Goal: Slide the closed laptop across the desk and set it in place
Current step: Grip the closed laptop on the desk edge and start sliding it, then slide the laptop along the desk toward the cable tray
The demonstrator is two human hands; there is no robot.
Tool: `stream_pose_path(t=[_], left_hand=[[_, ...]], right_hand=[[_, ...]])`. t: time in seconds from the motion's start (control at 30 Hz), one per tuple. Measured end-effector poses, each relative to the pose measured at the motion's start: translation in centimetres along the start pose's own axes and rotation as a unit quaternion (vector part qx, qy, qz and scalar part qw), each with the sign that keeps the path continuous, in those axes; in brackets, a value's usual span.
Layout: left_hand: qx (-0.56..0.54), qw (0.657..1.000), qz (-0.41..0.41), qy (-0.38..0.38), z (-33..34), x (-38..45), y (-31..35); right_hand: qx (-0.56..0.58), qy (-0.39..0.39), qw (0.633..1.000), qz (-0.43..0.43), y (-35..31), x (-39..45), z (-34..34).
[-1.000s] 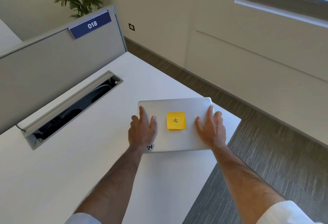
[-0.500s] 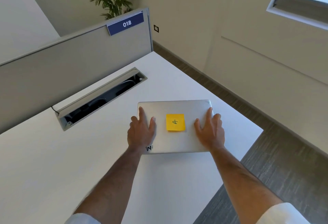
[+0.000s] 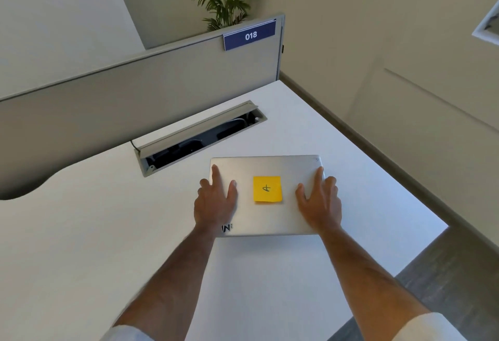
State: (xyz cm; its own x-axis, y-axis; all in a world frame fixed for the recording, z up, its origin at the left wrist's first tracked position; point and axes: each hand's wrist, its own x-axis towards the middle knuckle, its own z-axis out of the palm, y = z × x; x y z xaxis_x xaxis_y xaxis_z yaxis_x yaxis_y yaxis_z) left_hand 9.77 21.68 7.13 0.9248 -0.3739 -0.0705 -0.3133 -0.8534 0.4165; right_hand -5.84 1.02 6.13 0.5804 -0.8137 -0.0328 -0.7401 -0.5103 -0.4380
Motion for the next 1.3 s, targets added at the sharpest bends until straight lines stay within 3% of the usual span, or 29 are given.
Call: stream_pose_path(t=[0.87,1.3], left_hand=[[0.001,0.987,-0.146,0.068,-7.9,-2.9,-18.0],[0.024,0.986,-0.156,0.052,-9.1,-5.8,-25.5]], right_hand=[[-0.027,-0.066,0.989,-0.133,-16.2,-6.2,8.5],[-0.041,-0.084,0.989,-0.118,-19.2,-13.1,12.9]])
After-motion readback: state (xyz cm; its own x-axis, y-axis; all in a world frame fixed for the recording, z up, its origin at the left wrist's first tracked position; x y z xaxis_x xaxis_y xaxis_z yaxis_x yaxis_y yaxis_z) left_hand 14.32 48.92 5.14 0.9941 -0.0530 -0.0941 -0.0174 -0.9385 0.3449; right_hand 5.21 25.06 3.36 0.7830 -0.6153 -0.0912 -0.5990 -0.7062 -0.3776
